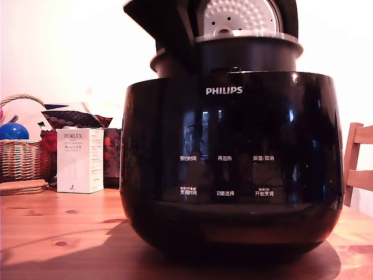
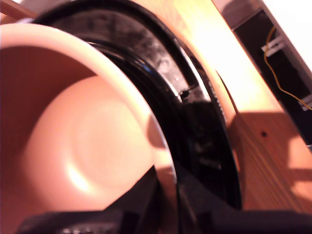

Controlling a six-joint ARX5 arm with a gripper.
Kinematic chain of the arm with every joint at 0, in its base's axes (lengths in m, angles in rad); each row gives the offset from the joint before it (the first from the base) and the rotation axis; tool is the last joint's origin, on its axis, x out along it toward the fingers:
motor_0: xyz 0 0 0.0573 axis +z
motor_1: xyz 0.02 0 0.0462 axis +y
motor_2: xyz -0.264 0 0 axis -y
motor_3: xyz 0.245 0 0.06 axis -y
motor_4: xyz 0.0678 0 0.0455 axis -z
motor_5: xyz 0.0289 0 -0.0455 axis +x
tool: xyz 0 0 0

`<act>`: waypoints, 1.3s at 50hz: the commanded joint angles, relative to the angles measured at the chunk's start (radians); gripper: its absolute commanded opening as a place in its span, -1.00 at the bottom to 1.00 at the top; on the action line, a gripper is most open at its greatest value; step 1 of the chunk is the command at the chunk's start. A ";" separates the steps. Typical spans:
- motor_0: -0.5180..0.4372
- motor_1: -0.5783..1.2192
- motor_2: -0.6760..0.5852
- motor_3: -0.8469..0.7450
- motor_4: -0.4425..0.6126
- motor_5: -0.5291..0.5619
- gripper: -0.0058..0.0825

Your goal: Place the pot you are holding inside the rice cooker

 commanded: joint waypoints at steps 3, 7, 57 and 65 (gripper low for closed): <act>-0.029 0.016 0.025 0.019 0.018 0.034 -0.92; -0.029 0.021 0.025 0.020 0.019 0.037 -0.92; -0.030 0.019 0.025 0.063 -0.015 0.008 -0.55; -0.030 0.019 0.025 0.032 -0.031 -0.029 -0.31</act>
